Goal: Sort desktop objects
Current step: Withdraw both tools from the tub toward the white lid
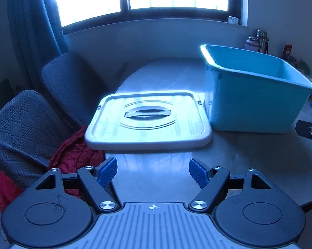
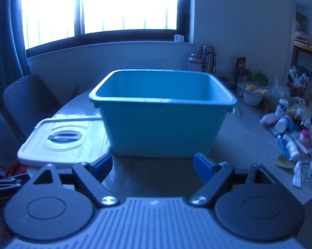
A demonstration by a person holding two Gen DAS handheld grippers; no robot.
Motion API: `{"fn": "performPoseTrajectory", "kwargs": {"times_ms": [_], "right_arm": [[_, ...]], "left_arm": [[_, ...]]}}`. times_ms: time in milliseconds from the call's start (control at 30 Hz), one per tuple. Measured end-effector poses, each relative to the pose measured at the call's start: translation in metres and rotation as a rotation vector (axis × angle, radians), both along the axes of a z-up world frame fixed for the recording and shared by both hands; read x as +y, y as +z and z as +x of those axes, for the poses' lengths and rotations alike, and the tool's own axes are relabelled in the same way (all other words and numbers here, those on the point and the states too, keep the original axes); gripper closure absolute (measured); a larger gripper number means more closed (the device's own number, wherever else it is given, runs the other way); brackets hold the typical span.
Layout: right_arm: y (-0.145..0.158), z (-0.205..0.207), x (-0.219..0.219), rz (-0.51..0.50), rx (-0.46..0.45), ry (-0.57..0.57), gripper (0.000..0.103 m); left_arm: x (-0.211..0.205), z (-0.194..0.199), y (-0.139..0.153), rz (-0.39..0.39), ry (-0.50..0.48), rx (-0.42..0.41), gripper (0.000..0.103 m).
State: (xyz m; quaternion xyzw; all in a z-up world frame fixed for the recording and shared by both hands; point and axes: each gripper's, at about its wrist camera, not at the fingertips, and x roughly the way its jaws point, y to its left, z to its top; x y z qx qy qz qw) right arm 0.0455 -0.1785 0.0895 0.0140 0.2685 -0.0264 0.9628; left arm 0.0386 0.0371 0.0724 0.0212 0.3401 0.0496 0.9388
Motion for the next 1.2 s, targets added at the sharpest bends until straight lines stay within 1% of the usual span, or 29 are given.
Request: {"fn": "performPoseTrajectory", "kwargs": {"times_ms": [133, 400, 733, 867, 967, 1067, 1200], "right_arm": [[-0.002, -0.006, 0.018, -0.003, 0.011, 0.011, 0.017], [-0.007, -0.002, 0.061, -0.007, 0.037, 0.077, 0.017], [-0.008, 0.033, 0.109, -0.020, 0.057, 0.177, 0.017], [-0.010, 0.050, 0.120, -0.013, 0.069, 0.195, 0.017], [-0.011, 0.059, 0.126, -0.003, 0.060, 0.197, 0.017], [-0.014, 0.069, 0.132, -0.013, 0.073, 0.210, 0.017], [-0.018, 0.078, 0.132, 0.000, 0.083, 0.205, 0.017]], "left_arm": [[0.018, -0.006, -0.002, 0.002, 0.005, 0.012, 0.025], [0.059, 0.005, -0.008, -0.009, 0.077, 0.038, 0.024], [0.110, 0.019, -0.015, -0.023, 0.170, 0.070, 0.024], [0.123, 0.037, -0.017, -0.025, 0.194, 0.091, 0.024], [0.127, 0.050, -0.020, -0.009, 0.191, 0.097, 0.024], [0.130, 0.065, -0.023, -0.001, 0.184, 0.112, 0.024], [0.129, 0.081, -0.028, 0.011, 0.162, 0.130, 0.024]]}}
